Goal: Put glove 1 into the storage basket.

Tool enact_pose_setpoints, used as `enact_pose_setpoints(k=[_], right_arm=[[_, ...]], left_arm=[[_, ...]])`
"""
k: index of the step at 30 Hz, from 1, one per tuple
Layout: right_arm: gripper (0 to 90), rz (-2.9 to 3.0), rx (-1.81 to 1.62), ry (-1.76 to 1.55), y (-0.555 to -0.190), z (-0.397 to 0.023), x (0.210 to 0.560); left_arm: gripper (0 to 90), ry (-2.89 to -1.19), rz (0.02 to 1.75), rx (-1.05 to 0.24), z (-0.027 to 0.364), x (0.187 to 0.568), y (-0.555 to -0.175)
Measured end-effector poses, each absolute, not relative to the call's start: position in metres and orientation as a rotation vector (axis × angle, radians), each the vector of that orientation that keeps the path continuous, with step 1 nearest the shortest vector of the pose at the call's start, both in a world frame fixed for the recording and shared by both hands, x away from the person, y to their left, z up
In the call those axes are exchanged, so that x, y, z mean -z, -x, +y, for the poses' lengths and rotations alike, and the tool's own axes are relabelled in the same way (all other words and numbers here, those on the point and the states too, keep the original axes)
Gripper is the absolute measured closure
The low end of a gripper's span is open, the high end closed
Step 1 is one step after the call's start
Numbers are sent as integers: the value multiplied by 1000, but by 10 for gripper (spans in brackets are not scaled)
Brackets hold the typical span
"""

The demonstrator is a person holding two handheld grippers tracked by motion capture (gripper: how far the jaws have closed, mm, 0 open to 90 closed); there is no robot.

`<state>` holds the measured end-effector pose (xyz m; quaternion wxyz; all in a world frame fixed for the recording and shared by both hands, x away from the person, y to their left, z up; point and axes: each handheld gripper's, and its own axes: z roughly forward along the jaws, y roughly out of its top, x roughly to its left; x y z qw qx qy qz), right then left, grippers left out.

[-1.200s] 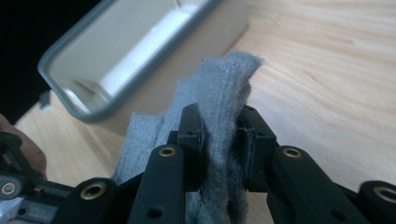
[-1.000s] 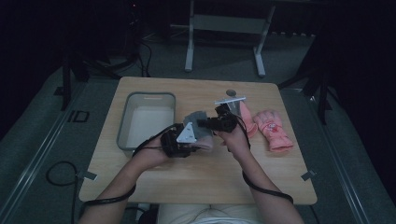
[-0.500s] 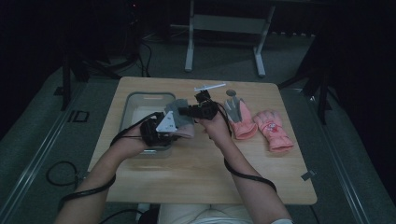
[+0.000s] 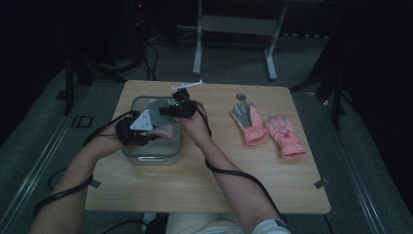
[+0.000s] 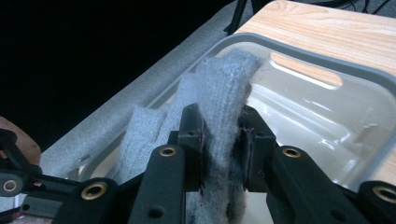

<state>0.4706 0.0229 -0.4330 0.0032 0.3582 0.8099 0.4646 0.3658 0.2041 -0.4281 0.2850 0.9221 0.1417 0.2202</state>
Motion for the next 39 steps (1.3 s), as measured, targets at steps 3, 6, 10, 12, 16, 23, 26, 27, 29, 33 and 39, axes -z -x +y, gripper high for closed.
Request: enact_pose_setpoints(k=[3, 6, 10, 12, 16, 23, 26, 27, 29, 33, 39], right_arm=[[740, 2554, -1420, -1128, -475, 31, 445], [740, 2574, -1392, -1167, -482, 35, 457], [739, 2593, -1343, -1183, -490, 38, 468], [739, 2592, -1324, -1185, -493, 40, 472], [719, 2625, -1232, -1211, -503, 43, 483], [584, 2650, -1163, -1215, -505, 41, 486], [541, 2632, -1202, -1233, -504, 32, 485], [540, 2635, -1224, -1237, -503, 29, 486], [546, 2631, -1254, -1249, -501, 21, 486], [553, 2641, -1299, -1209, -493, 9, 482], [481, 2689, -1419, -1084, -484, -6, 468]], left_arm=[[688, -2501, 396, -555, 207, 438, -373], [688, -2513, 423, -519, 210, 448, -383], [688, -2540, 448, -487, 212, 460, -394], [688, -2569, 460, -462, 210, 468, -404], [689, -2609, 444, -450, 208, 478, -412], [685, -2699, 414, -419, 199, 496, -424], [681, -2746, 397, -395, 195, 500, -426], [678, -2742, 407, -381, 195, 499, -427], [667, -2737, 415, -367, 195, 498, -428], [585, -2733, 469, -377, 194, 496, -426], [466, -2680, 580, -355, 194, 488, -422]])
